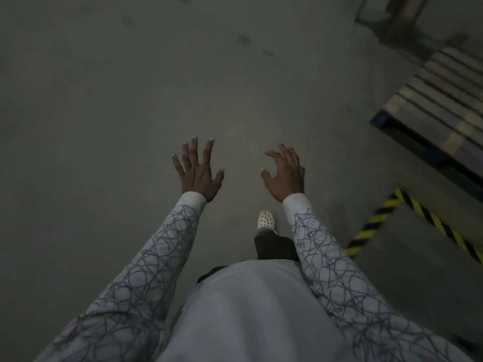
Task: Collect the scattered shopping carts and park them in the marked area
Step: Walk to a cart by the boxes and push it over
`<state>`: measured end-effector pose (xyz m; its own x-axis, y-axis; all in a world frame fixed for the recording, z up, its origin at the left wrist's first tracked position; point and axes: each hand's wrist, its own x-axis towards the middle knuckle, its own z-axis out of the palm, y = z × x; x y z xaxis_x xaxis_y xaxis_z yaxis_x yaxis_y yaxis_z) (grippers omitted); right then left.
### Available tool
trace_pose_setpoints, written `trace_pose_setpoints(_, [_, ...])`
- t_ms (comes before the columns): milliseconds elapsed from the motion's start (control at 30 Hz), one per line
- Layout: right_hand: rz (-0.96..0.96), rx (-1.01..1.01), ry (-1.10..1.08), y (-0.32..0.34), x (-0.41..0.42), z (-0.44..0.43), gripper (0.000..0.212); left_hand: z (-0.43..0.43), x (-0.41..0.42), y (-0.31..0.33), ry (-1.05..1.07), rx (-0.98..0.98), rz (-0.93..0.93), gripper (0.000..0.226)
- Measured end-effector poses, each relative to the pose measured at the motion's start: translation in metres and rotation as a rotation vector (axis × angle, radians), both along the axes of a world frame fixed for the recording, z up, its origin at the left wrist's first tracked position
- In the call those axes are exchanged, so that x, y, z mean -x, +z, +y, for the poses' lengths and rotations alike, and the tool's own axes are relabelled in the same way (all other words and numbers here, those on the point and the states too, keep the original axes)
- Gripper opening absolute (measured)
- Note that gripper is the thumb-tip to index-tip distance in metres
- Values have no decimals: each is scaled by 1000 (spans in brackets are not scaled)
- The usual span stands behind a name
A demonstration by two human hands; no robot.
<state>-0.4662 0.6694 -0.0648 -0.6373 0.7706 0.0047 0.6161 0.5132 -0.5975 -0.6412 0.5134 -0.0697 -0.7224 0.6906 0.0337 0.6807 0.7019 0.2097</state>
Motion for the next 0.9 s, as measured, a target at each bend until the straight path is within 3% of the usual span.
trace_pose_setpoints(233, [65, -31, 282, 46, 178, 121, 44, 64, 119, 37, 286, -39, 41, 85])
trace_pose_setpoints(500, [100, 18, 553, 59, 352, 167, 39, 87, 242, 52, 538, -62, 55, 84])
trace_pose_setpoints(900, [172, 0, 661, 74, 663, 209, 36, 133, 549, 69, 597, -96, 87, 83])
